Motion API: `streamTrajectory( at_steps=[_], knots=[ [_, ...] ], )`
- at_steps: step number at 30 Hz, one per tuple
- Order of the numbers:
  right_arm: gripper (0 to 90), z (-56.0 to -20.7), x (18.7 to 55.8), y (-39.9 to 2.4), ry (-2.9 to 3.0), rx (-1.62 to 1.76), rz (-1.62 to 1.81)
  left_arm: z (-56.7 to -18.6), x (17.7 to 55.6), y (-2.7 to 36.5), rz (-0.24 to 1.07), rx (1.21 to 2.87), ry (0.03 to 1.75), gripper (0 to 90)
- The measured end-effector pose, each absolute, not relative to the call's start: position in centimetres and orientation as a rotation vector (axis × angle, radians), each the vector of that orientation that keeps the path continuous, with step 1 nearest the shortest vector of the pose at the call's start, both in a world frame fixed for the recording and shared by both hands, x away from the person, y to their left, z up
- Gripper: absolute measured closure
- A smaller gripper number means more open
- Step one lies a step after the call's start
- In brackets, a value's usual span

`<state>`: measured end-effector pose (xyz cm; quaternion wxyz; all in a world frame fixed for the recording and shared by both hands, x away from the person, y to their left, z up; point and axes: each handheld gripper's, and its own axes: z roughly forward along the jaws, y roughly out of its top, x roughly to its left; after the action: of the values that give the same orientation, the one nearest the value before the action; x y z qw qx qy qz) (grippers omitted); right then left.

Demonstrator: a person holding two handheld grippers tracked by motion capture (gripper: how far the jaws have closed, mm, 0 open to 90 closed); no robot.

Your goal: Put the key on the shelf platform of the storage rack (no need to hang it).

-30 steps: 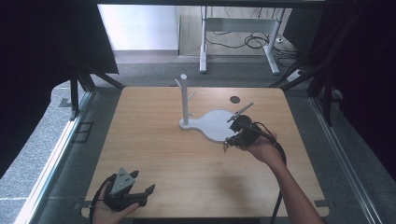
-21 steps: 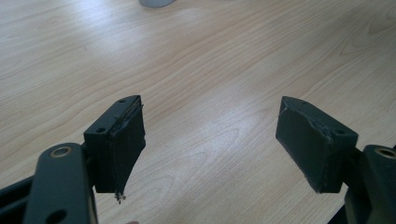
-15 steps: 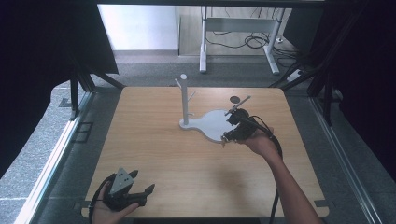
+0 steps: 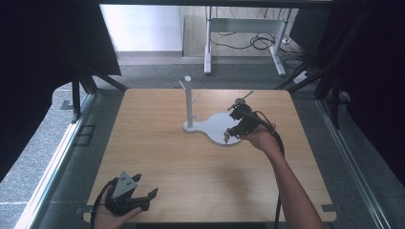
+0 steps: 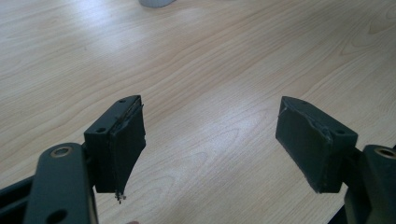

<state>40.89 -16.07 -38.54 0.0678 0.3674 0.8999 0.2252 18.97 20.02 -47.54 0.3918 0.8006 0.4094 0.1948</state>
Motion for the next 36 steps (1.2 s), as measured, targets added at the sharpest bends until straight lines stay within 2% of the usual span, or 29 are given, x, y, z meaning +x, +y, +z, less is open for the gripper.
streamTrajectory(
  at_steps=[36],
  knots=[
    [87.9, -39.9, 46.1, -14.9, 2.697, 1.200, 0.674, -47.6, 19.0, 20.0, 0.491, 2.035, 1.040, 24.4]
  ],
)
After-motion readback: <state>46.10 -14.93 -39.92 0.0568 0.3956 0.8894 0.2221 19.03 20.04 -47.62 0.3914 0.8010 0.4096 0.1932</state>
